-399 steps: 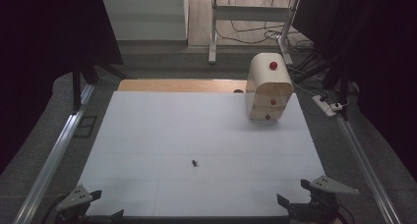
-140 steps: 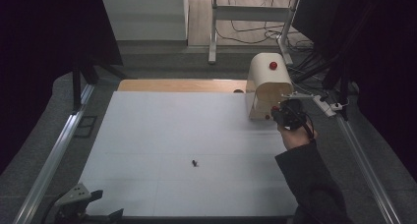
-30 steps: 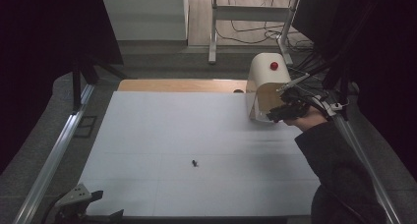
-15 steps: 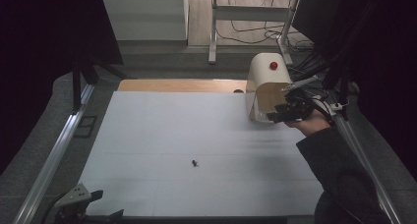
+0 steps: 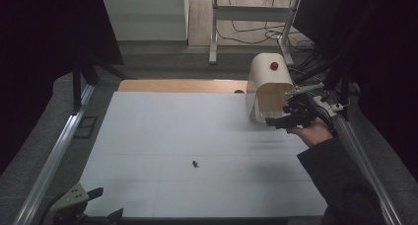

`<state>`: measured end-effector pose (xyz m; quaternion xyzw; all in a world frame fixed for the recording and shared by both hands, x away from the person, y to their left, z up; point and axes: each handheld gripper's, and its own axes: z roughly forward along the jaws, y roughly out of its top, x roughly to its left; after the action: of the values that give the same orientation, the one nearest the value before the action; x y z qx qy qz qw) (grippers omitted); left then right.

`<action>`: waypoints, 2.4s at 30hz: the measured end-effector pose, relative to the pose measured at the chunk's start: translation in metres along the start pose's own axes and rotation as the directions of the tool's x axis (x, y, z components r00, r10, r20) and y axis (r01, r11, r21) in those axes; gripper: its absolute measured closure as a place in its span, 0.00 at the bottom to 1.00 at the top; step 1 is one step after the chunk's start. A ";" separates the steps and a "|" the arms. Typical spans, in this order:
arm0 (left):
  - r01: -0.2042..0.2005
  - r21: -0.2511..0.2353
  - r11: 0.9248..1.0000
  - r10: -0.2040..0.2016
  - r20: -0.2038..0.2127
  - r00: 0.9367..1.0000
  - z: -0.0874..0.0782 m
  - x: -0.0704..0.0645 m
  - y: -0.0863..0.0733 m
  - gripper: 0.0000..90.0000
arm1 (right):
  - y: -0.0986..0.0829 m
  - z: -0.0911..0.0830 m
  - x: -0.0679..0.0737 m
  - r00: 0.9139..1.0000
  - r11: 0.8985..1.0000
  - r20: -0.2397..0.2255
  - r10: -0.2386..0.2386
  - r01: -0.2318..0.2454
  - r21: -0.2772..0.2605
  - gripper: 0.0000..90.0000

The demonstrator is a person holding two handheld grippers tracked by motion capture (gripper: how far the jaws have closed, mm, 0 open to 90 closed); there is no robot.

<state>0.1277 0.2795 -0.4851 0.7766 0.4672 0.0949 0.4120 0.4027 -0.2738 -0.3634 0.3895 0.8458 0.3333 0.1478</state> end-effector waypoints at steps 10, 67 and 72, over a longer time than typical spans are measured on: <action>0.031 0.008 0.999 -0.031 0.027 0.999 0.001 0.005 0.000 0.00 | -0.020 -0.005 0.020 1.000 0.999 -0.005 0.004 -0.005 -0.043 0.01; 0.060 0.028 0.998 -0.061 0.052 0.997 0.002 0.008 0.001 0.00 | -0.182 -0.031 0.100 0.991 0.986 0.009 0.136 -0.135 -0.102 0.00; 0.060 0.031 0.998 -0.061 0.052 0.997 0.003 0.007 0.001 0.00 | -0.187 -0.036 0.099 0.988 0.983 0.010 0.154 -0.152 -0.104 0.00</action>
<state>0.1336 0.2839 -0.4879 0.7703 0.4807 0.0547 0.4154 0.2147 -0.3033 -0.4636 0.4483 0.7938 0.3832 0.1489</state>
